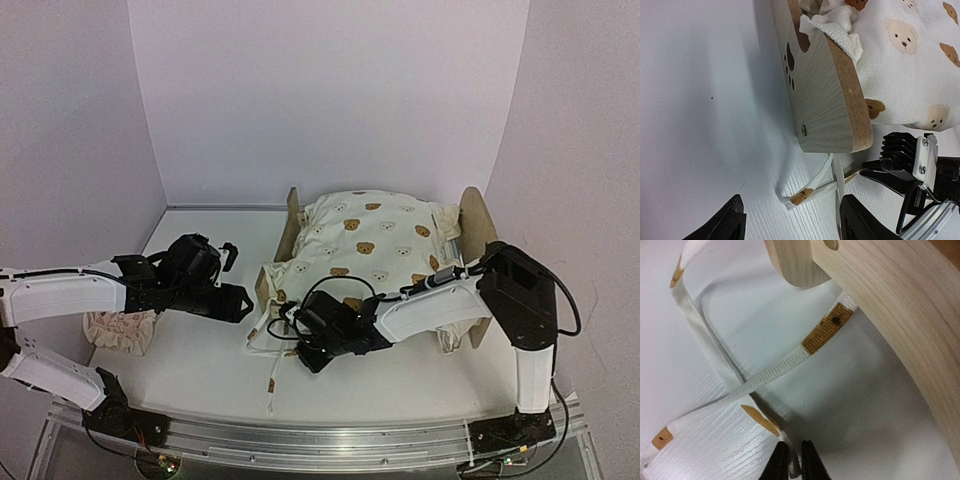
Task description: Set up the pet bed
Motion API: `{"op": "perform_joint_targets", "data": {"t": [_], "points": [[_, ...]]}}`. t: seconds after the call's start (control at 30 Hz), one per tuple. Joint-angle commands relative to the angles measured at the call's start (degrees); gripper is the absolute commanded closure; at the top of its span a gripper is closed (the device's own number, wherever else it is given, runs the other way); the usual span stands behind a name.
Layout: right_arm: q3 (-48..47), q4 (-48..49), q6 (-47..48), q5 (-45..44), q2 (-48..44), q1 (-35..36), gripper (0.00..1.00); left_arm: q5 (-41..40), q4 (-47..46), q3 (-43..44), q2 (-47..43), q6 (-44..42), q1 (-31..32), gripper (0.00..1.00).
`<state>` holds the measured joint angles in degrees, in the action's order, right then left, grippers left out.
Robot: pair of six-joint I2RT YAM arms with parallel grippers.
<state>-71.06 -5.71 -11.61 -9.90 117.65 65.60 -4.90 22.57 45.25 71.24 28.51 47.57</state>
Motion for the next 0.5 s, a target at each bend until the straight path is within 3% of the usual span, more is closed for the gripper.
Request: {"op": "perform_joint_targets", "data": {"t": [0.0,0.13,0.47], "points": [[1.8,-0.6,0.5,3.9,1.4,0.0,0.97,0.9,-0.2,0.6,-1.5,-0.1,0.3,0.35],[2.8,-2.5,0.4,2.5,-1.3,0.0,1.0,1.1,-0.1,0.6,-1.5,0.1,0.6,0.36],[-10.4,-27.6,3.6,-10.3,-8.6,2.3,1.0,0.7,-0.7,1.7,-0.3,0.1,0.9,0.36]]}}
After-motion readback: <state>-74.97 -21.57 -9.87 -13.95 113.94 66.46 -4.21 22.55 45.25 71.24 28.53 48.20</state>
